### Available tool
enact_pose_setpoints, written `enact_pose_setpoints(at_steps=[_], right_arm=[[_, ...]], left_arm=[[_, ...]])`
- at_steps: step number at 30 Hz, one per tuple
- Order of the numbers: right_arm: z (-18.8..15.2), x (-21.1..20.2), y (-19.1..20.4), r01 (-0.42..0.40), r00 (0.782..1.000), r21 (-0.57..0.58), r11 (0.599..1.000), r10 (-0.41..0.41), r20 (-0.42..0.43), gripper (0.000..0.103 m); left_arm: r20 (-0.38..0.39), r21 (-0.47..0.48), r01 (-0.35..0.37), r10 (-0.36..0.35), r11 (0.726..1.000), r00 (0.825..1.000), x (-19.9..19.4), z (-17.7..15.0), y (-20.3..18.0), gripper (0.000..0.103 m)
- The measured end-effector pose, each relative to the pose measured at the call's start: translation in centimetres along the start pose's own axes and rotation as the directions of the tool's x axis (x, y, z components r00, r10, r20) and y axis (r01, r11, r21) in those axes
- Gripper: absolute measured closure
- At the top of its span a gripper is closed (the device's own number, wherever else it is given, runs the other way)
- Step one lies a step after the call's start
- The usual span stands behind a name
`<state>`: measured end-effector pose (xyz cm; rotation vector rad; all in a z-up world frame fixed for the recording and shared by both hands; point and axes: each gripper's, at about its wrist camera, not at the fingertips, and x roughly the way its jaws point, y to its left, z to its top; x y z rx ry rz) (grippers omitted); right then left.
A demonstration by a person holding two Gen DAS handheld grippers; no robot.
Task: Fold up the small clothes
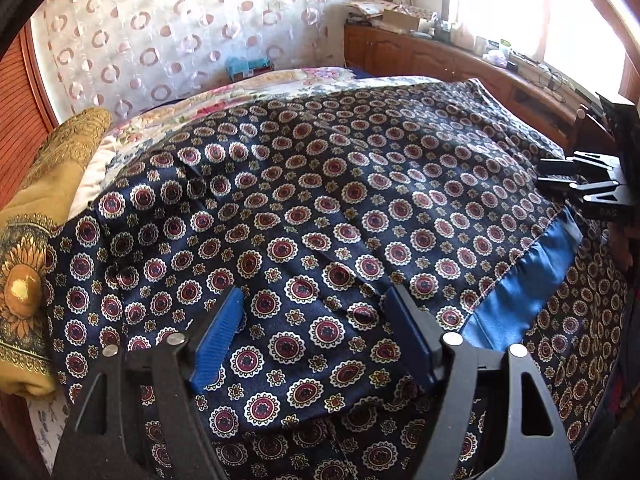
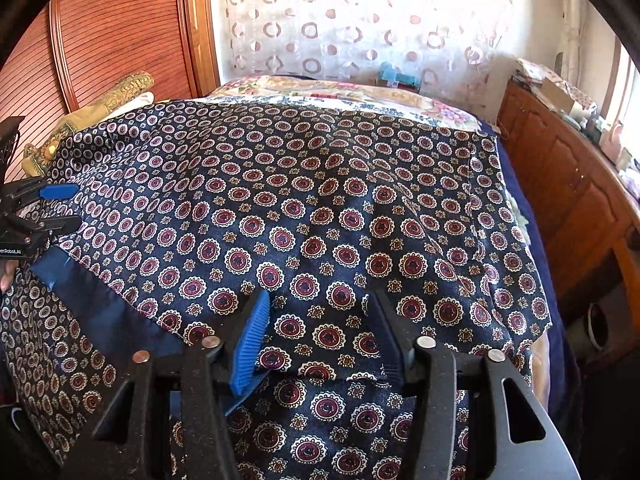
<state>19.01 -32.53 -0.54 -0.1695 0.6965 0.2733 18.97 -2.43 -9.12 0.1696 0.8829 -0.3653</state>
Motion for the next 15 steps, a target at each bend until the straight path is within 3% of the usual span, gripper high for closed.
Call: enact_pose_setpoints(at_steps=[5, 9, 15], right_arm=[[0.1, 0.3, 0.3, -0.007, 1.000, 0.004, 1.000, 0.007, -0.005, 0.038], [0.4, 0.1, 0.1, -0.003, 1.000, 0.007, 1.000, 0.003, -0.010, 0.037], [-1.3, -3.0, -4.1, 0.014, 0.999, 0.184, 0.983, -0.022, 0.044, 0.037]], left_arm=[[-0.010, -0.014, -0.017, 0.016, 1.000, 1.000, 0.2, 0.1, 0.3, 0.017], [-0.010, -0.020, -0.017, 0.017, 1.000, 1.000, 0.5, 0.2, 0.4, 0.016], [-0.010, -0.023, -0.020, 0.020, 1.000, 1.000, 0.5, 0.1, 0.4, 0.016]])
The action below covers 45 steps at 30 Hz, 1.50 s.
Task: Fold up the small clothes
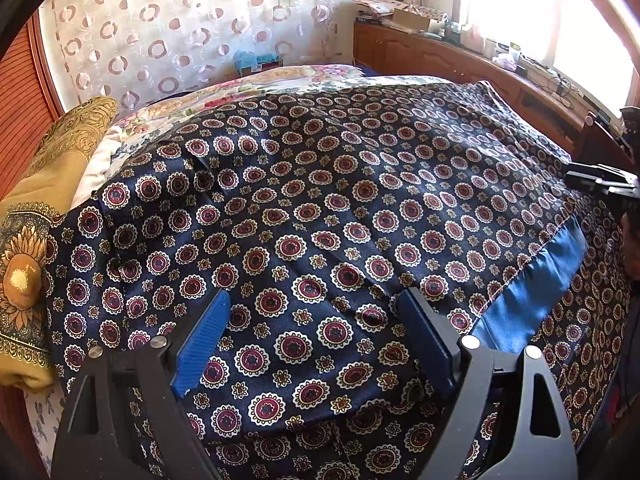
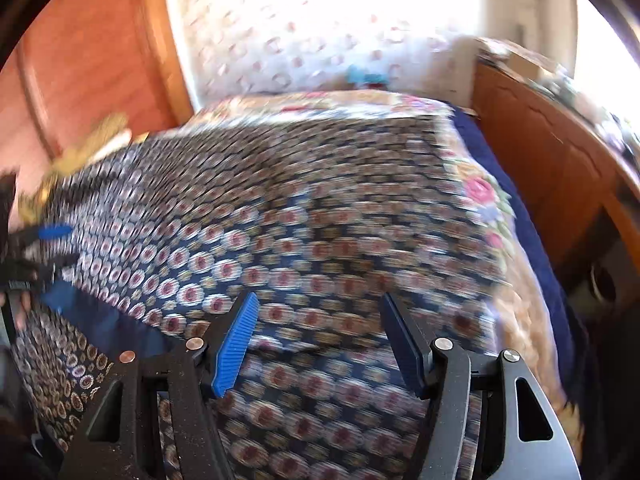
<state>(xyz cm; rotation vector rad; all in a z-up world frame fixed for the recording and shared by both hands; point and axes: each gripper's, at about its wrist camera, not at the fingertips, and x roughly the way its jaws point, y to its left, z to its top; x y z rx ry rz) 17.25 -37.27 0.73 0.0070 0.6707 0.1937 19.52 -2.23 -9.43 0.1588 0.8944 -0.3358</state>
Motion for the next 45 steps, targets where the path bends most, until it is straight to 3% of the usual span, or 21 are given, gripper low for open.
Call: enact_pose_setpoints(at_steps=[6, 13, 15, 19, 24, 29, 34, 36, 39, 42, 45], right_arm=[[-0.5, -1.2, -4.1, 0.097, 0.995, 0.099, 0.990, -0.097, 0.000, 0.039], [-0.4, -0.5, -4.4, 0.161, 0.987, 0.121, 0.980, -0.156, -0.045, 0.042], [-0.1, 0.5, -4.2, 0.183, 0.981, 0.116, 0.976, -0.175, -0.082, 0.049], [1.4, 1.3, -3.7, 0.149, 0.988, 0.121, 0.981, -0.143, -0.061, 0.062], [2.1, 0.8, -2.1, 0.083, 0.996, 0.096, 0.992, -0.084, 0.005, 0.064], [1.7, 2.1, -1.7, 0.108, 0.994, 0.085, 0.991, -0.106, -0.025, 0.064], [2.1, 2.8, -1.7, 0.130, 0.991, 0.061, 0.990, -0.128, -0.042, 0.066], [2.7, 2.7, -1.3, 0.138, 0.990, 0.037, 0.990, -0.137, -0.036, 0.069], [3.3, 1.2, -1.3, 0.114, 0.993, 0.018, 0.993, -0.114, -0.013, 0.077], [3.9, 0.9, -0.6, 0.090, 0.996, -0.011, 0.996, -0.090, -0.001, 0.082], [4.3, 1.0, 0.2, 0.084, 0.996, -0.052, 0.995, -0.084, -0.007, 0.084]], left_arm=[[-0.001, -0.003, -0.002, 0.002, 1.000, 1.000, 0.0, 0.0, -0.1, 0.015], [0.000, -0.003, -0.005, 0.005, 1.000, 1.000, 0.0, -0.1, -0.1, 0.015], [-0.001, -0.004, -0.005, 0.005, 1.000, 1.000, 0.0, -0.1, -0.1, 0.015], [0.000, -0.004, -0.005, 0.005, 1.000, 1.000, 0.0, -0.1, -0.2, 0.015], [0.000, -0.004, -0.005, 0.005, 1.000, 1.000, 0.1, -0.1, -0.2, 0.015], [-0.001, -0.001, -0.015, 0.015, 1.000, 1.000, -0.3, -0.1, -0.1, 0.016], [0.112, -0.057, 0.000, 0.007, 0.998, 0.994, -5.0, -1.1, 2.5, 0.018], [0.124, -0.084, -0.024, 0.035, 0.996, 0.992, -6.5, -1.7, 4.2, 0.019], [0.109, -0.117, -0.057, 0.070, 0.991, 0.992, -7.3, -2.8, 6.8, 0.028], [0.061, -0.167, -0.061, 0.072, 0.984, 0.995, -6.9, -4.0, 9.2, 0.051], [0.040, -0.188, -0.059, 0.068, 0.980, 0.997, -6.2, -4.9, 10.2, 0.057]])
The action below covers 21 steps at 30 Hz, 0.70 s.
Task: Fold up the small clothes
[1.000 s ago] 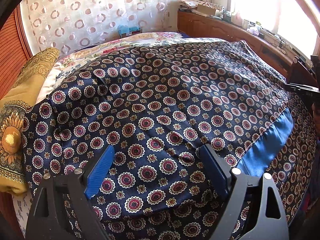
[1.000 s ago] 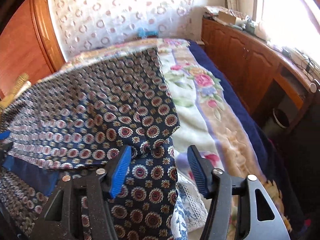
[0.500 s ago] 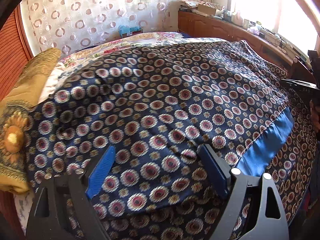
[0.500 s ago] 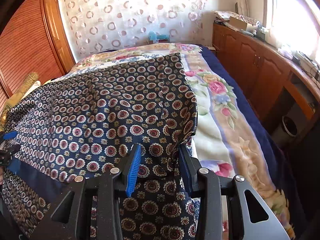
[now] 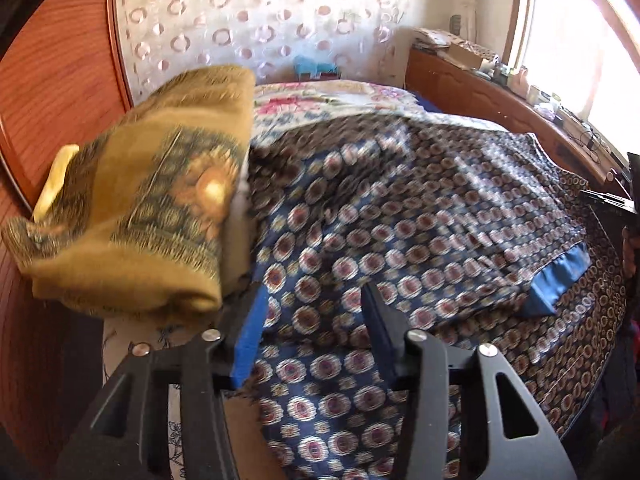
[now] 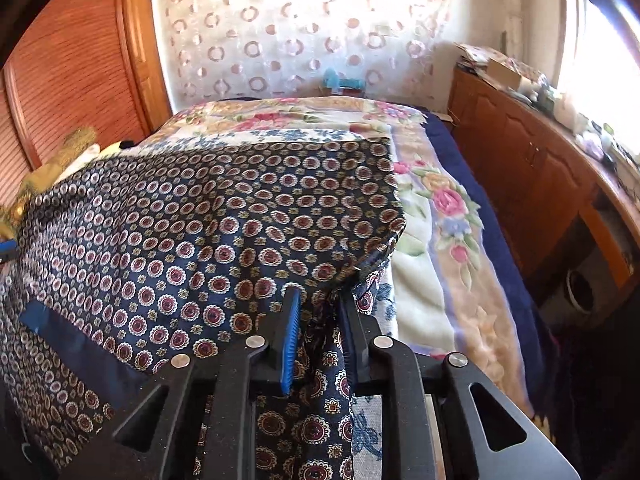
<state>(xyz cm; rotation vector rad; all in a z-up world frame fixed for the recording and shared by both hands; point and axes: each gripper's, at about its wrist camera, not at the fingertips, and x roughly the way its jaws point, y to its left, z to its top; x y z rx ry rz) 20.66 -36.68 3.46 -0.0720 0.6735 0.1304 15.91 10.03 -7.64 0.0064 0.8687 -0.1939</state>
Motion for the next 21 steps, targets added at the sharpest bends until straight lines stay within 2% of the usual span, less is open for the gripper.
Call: enact_pose_setpoints(at_steps=[6, 10, 11, 12, 13, 17, 21], right_arm=[[-0.3, 0.6, -0.3, 0.009, 1.000, -0.013, 1.000, -0.009, -0.022, 0.085], [-0.4, 1.3, -0.7, 0.017, 0.999, -0.018, 1.000, -0.018, -0.048, 0.085], [-0.4, 1.5, -0.8, 0.018, 0.998, -0.018, 1.000, -0.019, -0.053, 0.085], [-0.4, 1.6, -1.0, 0.019, 0.998, -0.017, 1.000, -0.020, -0.053, 0.085], [-0.5, 1.6, -1.1, 0.019, 0.998, -0.016, 1.000, -0.020, -0.053, 0.085], [-0.2, 1.6, -0.8, 0.017, 0.999, -0.017, 1.000, -0.018, -0.048, 0.086], [0.0, 1.6, -0.5, 0.021, 0.999, -0.022, 1.000, -0.022, -0.049, 0.086]], left_arm=[[-0.014, -0.046, -0.051, 0.050, 0.998, 0.999, 1.2, -0.7, 1.5, 0.058], [-0.009, -0.045, -0.027, 0.027, 0.999, 1.000, 1.6, -0.7, 1.2, 0.058], [-0.001, -0.032, -0.020, 0.020, 0.999, 1.000, 1.5, -0.7, 1.0, 0.059], [0.008, -0.024, -0.009, 0.009, 1.000, 1.000, 1.3, -0.6, 0.8, 0.070], [0.022, -0.018, 0.005, -0.005, 1.000, 1.000, 1.0, -0.6, 0.5, 0.072], [0.056, 0.006, 0.048, -0.048, 0.999, 0.997, 0.0, -0.4, -0.2, 0.072], [0.000, 0.007, -0.015, 0.015, 1.000, 1.000, 1.3, -0.1, 0.0, 0.072]])
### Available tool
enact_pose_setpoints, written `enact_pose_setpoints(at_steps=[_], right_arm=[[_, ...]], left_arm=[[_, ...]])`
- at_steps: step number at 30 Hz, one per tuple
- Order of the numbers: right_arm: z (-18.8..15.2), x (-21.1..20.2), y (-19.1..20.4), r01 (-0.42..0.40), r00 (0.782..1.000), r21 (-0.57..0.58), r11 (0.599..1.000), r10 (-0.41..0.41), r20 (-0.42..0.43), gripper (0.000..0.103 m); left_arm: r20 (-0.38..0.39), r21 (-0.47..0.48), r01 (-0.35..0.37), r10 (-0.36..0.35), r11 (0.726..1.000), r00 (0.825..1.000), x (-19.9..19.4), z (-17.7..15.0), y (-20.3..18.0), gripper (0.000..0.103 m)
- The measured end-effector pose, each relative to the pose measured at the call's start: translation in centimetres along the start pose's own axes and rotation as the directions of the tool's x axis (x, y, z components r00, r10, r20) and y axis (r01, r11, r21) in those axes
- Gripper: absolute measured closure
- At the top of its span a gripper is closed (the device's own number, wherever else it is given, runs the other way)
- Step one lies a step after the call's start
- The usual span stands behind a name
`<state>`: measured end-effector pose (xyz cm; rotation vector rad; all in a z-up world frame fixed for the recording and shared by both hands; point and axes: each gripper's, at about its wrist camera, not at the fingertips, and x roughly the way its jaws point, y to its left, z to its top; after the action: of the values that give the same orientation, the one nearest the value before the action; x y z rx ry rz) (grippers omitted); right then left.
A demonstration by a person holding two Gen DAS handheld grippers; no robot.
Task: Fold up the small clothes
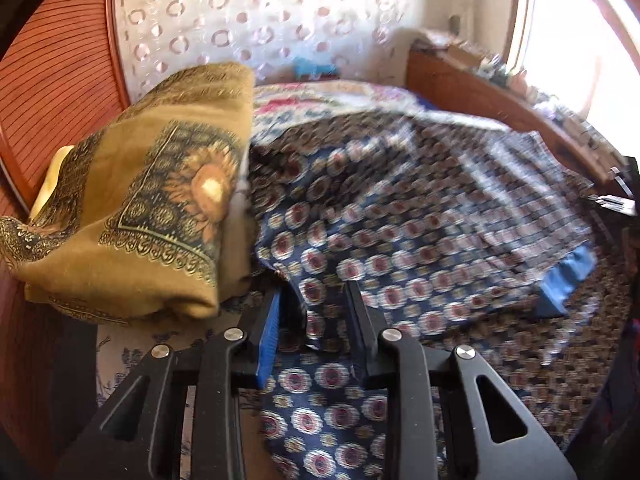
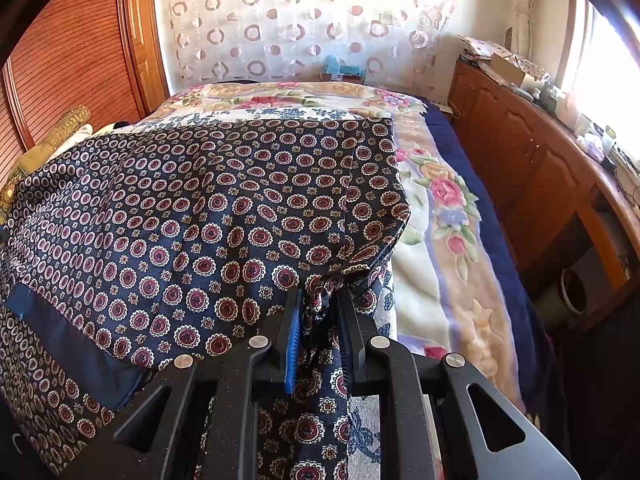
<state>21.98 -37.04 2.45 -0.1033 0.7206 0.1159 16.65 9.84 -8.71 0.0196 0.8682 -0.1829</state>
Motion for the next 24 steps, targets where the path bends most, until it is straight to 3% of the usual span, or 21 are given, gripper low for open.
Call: enact_pose_setpoints(at_steps=[3, 6, 7, 8, 11, 16, 24], right_arm=[[-0.1, 0.3, -0.1, 0.006, 1.000, 0.001, 1.000, -0.006, -0.007, 0.086], [0.1, 0.9, -0.2, 0.017, 0.999, 0.001, 1.000, -0.017, -0.045, 0.097], [0.3, 0.9, -0.2, 0.016, 0.999, -0.002, 1.000, -0.016, -0.045, 0.098], [0.4, 0.7, -0.2, 0.011, 0.999, -0.001, 1.000, -0.011, -0.039, 0.099], [0.7, 0.1, -0.3, 0.003, 1.000, 0.004, 1.000, -0.003, -0.015, 0.099], [1.0, -2.0, -0.5, -0.011, 0.998, 0.003, 1.000, 0.011, 0.057, 0.099], [1.1, -3.0, -0.6, -0.039, 0.997, 0.023, 0.999, 0.037, 0.063, 0.099]], left_arm=[[-0.033, -0.033, -0.012, 0.011, 0.999, 0.999, 1.0, 0.0, 0.9, 0.072], [-0.029, -0.039, 0.001, -0.002, 0.999, 1.000, 1.0, 0.3, 1.2, 0.073], [-0.026, -0.033, 0.012, -0.013, 0.999, 1.000, 0.9, 0.3, 1.1, 0.079], [-0.021, -0.028, 0.036, -0.037, 0.999, 0.999, 0.7, 0.4, 0.9, 0.091], [-0.002, -0.013, 0.060, -0.060, 0.998, 0.998, -0.2, 0.6, 0.6, 0.099], [0.074, 0.021, 0.059, -0.061, 0.998, 0.995, -2.9, 1.8, -0.4, 0.099], [0.121, 0.038, 0.085, -0.089, 0.996, 0.989, -5.2, 2.8, -1.0, 0.100]])
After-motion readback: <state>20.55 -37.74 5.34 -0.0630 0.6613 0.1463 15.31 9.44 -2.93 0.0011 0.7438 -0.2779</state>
